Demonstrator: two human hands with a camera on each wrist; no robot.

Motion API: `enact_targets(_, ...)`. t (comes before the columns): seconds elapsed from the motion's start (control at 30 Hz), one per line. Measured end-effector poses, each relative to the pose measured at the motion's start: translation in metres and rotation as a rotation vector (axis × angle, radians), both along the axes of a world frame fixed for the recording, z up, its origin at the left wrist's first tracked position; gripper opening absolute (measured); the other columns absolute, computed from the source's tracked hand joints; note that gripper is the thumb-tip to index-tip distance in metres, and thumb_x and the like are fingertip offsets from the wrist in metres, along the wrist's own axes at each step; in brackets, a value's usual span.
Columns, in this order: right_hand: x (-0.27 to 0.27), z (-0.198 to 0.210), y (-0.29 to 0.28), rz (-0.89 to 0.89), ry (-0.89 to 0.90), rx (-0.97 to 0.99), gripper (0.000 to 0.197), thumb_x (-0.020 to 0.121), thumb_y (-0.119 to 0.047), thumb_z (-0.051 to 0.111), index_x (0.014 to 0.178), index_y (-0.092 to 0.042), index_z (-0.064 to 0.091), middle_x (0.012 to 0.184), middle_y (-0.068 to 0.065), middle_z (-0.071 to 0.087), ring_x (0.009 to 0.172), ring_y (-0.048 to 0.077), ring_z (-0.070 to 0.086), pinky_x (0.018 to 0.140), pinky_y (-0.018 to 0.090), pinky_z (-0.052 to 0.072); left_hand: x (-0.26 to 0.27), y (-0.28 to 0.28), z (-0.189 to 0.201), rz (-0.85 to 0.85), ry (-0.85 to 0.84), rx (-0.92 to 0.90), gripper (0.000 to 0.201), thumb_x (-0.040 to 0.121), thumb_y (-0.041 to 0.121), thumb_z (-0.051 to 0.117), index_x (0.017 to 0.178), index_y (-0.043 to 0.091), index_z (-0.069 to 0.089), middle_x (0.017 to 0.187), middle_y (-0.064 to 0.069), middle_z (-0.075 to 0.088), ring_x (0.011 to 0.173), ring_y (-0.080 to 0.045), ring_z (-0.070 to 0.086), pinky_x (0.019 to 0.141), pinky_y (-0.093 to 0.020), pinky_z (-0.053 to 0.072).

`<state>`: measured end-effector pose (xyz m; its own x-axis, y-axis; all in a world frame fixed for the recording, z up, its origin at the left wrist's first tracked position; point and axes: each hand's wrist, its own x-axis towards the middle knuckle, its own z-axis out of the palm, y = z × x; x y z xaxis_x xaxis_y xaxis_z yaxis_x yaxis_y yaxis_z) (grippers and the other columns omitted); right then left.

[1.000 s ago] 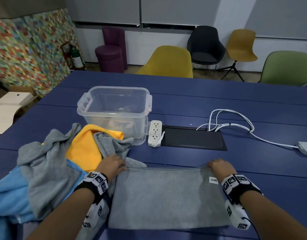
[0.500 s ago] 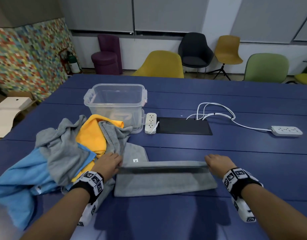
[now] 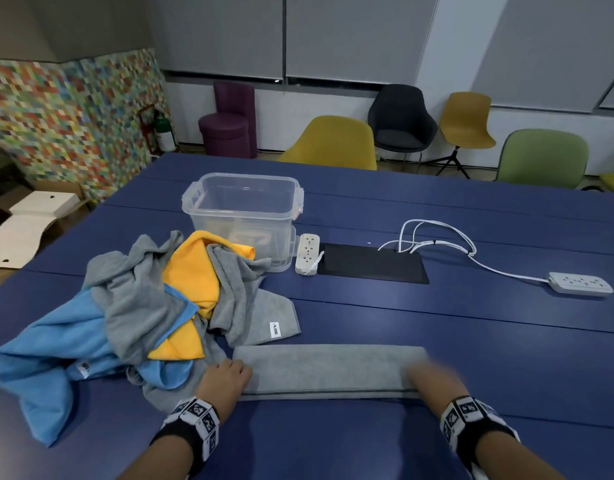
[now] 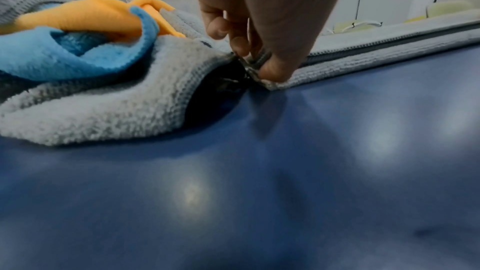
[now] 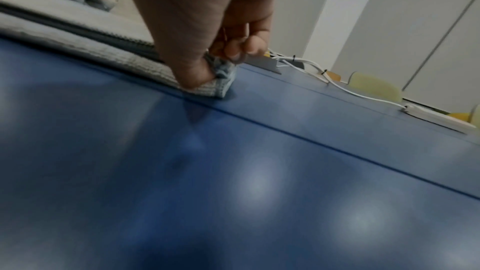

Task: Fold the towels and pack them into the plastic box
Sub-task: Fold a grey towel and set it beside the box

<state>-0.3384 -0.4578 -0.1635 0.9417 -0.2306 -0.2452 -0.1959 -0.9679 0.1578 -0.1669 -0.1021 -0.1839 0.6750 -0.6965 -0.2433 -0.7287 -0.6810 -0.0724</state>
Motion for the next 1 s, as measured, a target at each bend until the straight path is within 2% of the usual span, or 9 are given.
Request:
enact_targets(0.1, -0.005, 0.022, 0.017, 0.019, 0.175, -0.119, 0.044, 0.066, -0.016, 0.079, 0.106, -0.012, 0.060, 0.102, 0.014, 0.062, 0.087, 0.031, 0.064, 0.065, 0.041, 0.054, -0.016, -0.007, 0.025, -0.066, -0.091, 0.156, 0.057, 0.035, 0.023, 0.089, 0.085, 0.011, 0.065, 0.080, -0.008, 0.064, 0.070, -0.026, 0.063, 0.058, -0.031, 0.051)
enact_targets(0.17, -0.006, 0.036, 0.017, -0.006, 0.242, -0.093, 0.046, 0.088, -0.024, 0.052, 0.131, -0.013, 0.039, 0.132, 0.010, 0.045, 0.119, 0.028, 0.048, 0.094, 0.039, 0.042, -0.020, -0.011, 0.036, -0.040, -0.093, 0.194, 0.049, 0.078, 0.032, 0.060, 0.121, 0.011, 0.050, 0.119, -0.009, 0.053, 0.110, -0.029, 0.050, 0.091, -0.039, 0.039)
enact_targets(0.23, 0.005, 0.046, 0.028, -0.015, 0.081, -0.057, 0.043, 0.087, -0.032, 0.044, 0.124, -0.010, 0.047, 0.125, 0.011, 0.049, 0.116, 0.030, 0.050, 0.094, 0.041, 0.040, -0.025, -0.018, 0.049, 0.006, -0.074, 0.068, 0.045, 0.083, 0.041, 0.039, 0.117, 0.014, 0.052, 0.116, -0.007, 0.051, 0.110, -0.029, 0.048, 0.090, -0.038, 0.032)
enact_targets(0.37, 0.053, 0.035, 0.083, -0.005, -0.226, 0.159, 0.041, 0.066, -0.028, 0.035, 0.081, -0.012, 0.069, 0.080, 0.006, 0.067, 0.067, 0.026, 0.067, 0.054, 0.032, 0.054, -0.038, -0.060, 0.042, 0.095, -0.044, -0.283, 0.034, 0.080, 0.040, 0.035, 0.083, 0.026, 0.066, 0.084, 0.004, 0.061, 0.075, -0.020, 0.064, 0.070, -0.032, 0.039)
enact_targets(0.43, 0.070, 0.010, 0.115, 0.037, -0.188, 0.190, 0.052, 0.074, -0.031, 0.034, 0.103, -0.007, 0.070, 0.107, 0.010, 0.070, 0.093, 0.028, 0.069, 0.070, 0.036, 0.057, -0.048, -0.083, 0.033, 0.128, 0.005, -0.328, 0.050, 0.085, 0.039, 0.025, 0.109, 0.026, 0.067, 0.113, 0.005, 0.065, 0.104, -0.023, 0.064, 0.087, -0.034, 0.049)
enact_targets(0.5, 0.076, -0.012, 0.131, 0.010, -0.117, 0.201, 0.068, 0.091, -0.042, 0.013, 0.123, -0.003, 0.058, 0.132, 0.012, 0.054, 0.119, 0.028, 0.056, 0.090, 0.043, 0.050, -0.050, -0.097, 0.015, 0.191, 0.021, -0.275, 0.070, 0.087, 0.044, -0.001, 0.139, 0.024, 0.041, 0.145, 0.009, 0.036, 0.136, -0.027, 0.037, 0.108, -0.044, 0.033)
enact_targets(0.7, 0.061, -0.044, 0.108, -0.036, -0.045, 0.225, 0.067, 0.095, -0.054, -0.001, 0.130, -0.015, 0.041, 0.126, 0.011, 0.061, 0.114, 0.028, 0.060, 0.100, 0.037, 0.026, -0.039, -0.077, -0.035, 0.174, 0.105, -0.179, 0.060, 0.098, 0.048, 0.002, 0.132, 0.016, 0.039, 0.129, -0.012, 0.058, 0.123, -0.033, 0.044, 0.114, -0.035, -0.003)
enact_targets(0.93, 0.014, -0.040, 0.020, -0.147, 0.017, 0.123, 0.074, 0.096, -0.056, 0.003, 0.133, -0.006, 0.044, 0.133, 0.014, 0.054, 0.126, 0.031, 0.048, 0.115, 0.033, 0.006, -0.007, -0.026, -0.032, 0.195, 0.186, -0.197, 0.061, 0.099, 0.048, 0.004, 0.133, 0.011, 0.037, 0.130, -0.014, 0.057, 0.126, -0.024, 0.033, 0.113, -0.031, -0.003)
enact_targets(1.0, 0.004, -0.038, 0.007, -0.147, 0.064, 0.163, 0.071, 0.097, -0.056, 0.004, 0.133, -0.006, 0.038, 0.134, 0.013, 0.054, 0.140, 0.025, 0.022, 0.114, 0.030, -0.003, -0.007, -0.027, -0.028, 0.208, 0.221, -0.191, 0.062, 0.099, 0.049, 0.003, 0.134, 0.010, 0.036, 0.131, -0.015, 0.056, 0.132, -0.026, 0.026, 0.115, -0.031, -0.006)
